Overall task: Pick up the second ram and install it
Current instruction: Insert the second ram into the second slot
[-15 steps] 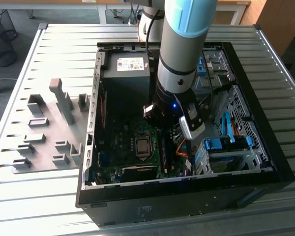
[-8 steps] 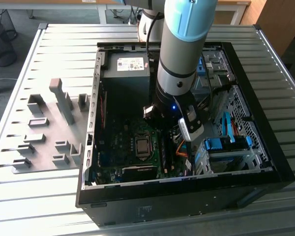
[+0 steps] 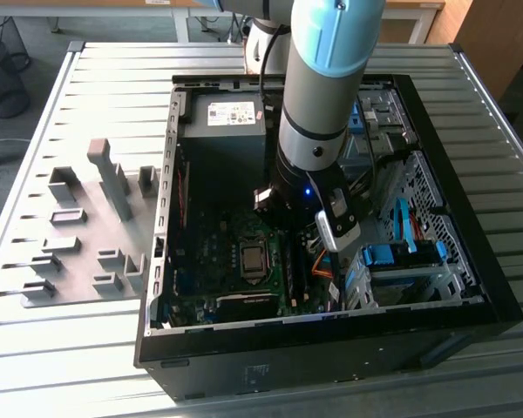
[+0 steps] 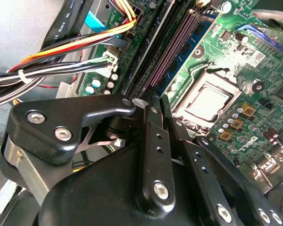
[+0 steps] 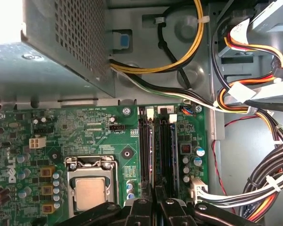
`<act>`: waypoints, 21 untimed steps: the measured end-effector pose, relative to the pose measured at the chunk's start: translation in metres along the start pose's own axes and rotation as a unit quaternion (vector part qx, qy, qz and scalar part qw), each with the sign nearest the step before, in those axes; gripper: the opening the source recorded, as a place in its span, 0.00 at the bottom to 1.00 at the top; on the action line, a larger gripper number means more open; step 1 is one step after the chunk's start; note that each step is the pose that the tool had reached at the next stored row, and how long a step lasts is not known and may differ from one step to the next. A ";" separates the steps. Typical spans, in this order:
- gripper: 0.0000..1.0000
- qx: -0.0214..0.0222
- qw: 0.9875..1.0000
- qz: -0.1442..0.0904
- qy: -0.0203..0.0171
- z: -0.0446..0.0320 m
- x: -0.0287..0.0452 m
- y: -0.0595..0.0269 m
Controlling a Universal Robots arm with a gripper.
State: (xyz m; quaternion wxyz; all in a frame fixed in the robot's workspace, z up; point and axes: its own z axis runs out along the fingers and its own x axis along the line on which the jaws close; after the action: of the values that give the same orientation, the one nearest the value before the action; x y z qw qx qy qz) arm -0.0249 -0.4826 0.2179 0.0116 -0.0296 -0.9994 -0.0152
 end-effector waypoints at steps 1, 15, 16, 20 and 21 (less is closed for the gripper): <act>0.14 0.000 1.000 0.000 0.000 0.0002 0.0000 0.0002; 0.14 0.000 1.000 0.000 0.000 0.0012 0.0000 0.0012; 0.14 0.000 1.000 0.000 0.000 0.0012 -0.0003 0.0012; 0.14 0.000 1.000 0.000 0.000 0.0012 -0.0017 0.0013; 0.14 0.000 1.000 0.000 0.001 0.0012 -0.0022 0.0013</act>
State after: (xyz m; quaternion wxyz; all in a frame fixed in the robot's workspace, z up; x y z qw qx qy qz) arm -0.0226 -0.4814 0.2167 0.0125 -0.0291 -0.9994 -0.0152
